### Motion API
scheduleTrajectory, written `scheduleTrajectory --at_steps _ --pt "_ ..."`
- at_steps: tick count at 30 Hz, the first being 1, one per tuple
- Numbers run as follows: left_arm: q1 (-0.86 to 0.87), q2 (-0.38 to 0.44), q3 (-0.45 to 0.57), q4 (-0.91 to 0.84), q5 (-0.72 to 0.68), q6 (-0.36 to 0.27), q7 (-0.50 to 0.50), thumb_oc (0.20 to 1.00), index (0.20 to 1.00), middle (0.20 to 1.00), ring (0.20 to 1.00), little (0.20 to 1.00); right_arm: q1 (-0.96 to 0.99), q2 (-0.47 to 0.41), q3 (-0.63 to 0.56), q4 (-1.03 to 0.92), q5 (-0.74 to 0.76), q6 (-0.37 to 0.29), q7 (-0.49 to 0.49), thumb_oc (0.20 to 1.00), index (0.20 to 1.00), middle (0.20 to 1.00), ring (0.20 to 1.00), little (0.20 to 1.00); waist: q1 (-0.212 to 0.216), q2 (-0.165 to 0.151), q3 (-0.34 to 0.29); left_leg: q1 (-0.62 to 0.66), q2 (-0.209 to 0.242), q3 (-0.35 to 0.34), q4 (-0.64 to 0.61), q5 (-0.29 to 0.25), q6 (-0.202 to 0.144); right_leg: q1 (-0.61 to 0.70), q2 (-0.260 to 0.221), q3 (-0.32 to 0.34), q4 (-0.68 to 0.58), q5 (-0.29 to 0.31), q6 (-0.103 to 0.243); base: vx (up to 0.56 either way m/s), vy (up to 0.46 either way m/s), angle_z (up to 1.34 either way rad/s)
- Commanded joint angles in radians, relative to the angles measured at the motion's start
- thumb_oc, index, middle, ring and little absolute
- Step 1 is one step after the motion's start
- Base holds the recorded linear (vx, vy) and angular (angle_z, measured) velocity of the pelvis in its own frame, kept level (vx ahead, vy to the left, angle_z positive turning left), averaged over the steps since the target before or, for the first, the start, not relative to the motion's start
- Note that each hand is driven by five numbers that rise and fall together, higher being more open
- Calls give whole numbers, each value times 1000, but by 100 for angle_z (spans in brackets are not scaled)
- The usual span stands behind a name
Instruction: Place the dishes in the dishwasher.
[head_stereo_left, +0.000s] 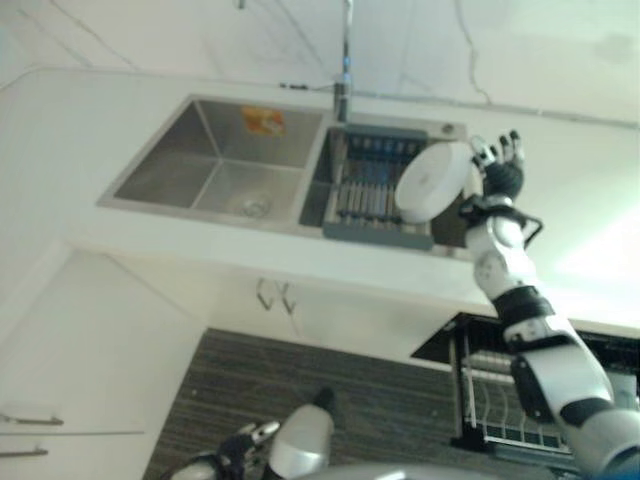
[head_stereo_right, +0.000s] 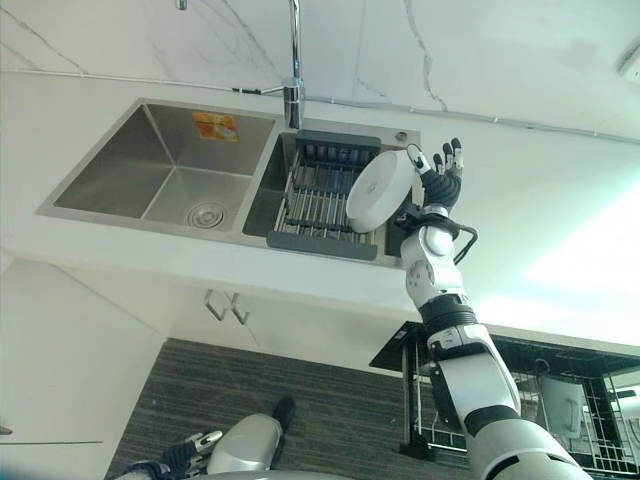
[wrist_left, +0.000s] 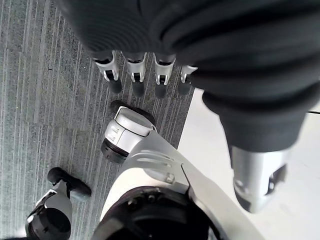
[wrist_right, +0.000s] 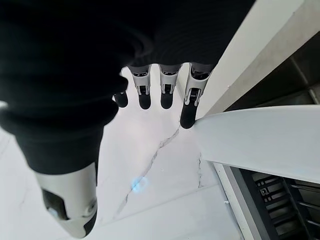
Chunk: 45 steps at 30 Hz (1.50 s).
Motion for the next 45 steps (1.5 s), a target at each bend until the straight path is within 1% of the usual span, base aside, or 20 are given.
scheduleTrajectory --at_steps 1,7,21,30,36,45 --pt "3 18 -84 4 -30 -12 -4 1000 1000 1000 1000 1000 -17 -15 55 22 31 -36 3 1000 1000 1000 1000 1000 30 43 -43 65 82 20 -116 19 -32 -34 -23 36 55 45 53 0 0 0" --pt "-4 16 -84 -2 -38 0 7 1000 1000 1000 1000 1000 -16 1 58 37 48 -35 -2 1000 1000 1000 1000 1000 31 48 -34 48 80 18 -105 22 -33 -41 -26 38 61 43 50 0 0 0" --pt "-9 12 -93 -22 -48 5 -4 1000 1000 1000 1000 1000 -15 7 64 72 45 -25 15 1000 1000 1000 1000 1000 37 65 -19 16 71 8 -77 20 -34 -50 -42 37 69 46 50 0 0 0" --pt "-13 19 -91 -23 -42 8 -7 1000 1000 1000 1000 1000 -31 0 64 82 46 -14 24 1000 1000 1000 1000 1000 45 58 -14 3 72 8 -68 21 -37 -48 -44 34 67 49 54 0 0 0" --pt "-19 28 -84 -25 -36 9 -11 1000 1000 1000 1000 1000 -47 -21 82 98 27 29 68 1000 1000 1000 1000 1000 52 48 -7 -7 73 8 -64 23 -39 -50 -44 33 65 53 57 0 0 0" --pt "-32 43 -78 -19 -24 12 -15 1000 1000 1000 1000 1000 -85 -41 87 134 24 52 98 1000 1000 1000 1000 1000 66 36 4 -23 74 7 -58 23 -41 -49 -42 29 59 56 61 0 0 0"
